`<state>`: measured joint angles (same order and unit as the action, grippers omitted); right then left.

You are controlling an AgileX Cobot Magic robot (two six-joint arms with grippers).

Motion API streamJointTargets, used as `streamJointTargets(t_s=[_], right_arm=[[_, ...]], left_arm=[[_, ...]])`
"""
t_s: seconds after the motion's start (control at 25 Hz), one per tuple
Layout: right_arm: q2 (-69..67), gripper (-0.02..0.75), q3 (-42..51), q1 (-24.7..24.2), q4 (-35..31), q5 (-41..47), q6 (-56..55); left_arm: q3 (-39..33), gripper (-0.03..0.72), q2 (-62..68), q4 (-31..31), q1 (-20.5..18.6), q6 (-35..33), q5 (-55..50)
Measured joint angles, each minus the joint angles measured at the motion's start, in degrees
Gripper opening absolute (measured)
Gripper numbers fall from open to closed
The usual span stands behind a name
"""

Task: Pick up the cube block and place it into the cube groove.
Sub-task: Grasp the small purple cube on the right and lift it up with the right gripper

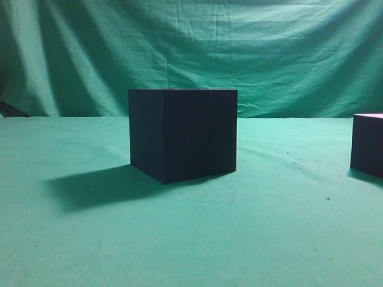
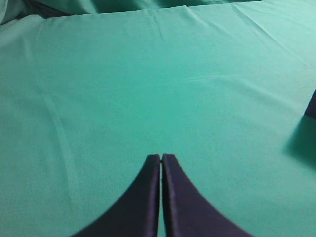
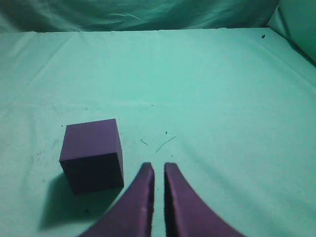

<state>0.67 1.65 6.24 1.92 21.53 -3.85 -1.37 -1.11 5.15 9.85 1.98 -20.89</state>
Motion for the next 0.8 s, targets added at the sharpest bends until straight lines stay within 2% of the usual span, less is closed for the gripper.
streamJointTargets(t_s=[0.8], right_arm=[[0.0, 0.048, 0.0, 0.0, -0.33, -1.24, 0.0]], left_arm=[[0.0, 0.0, 0.0, 0.0, 0.0, 0.0, 0.0]])
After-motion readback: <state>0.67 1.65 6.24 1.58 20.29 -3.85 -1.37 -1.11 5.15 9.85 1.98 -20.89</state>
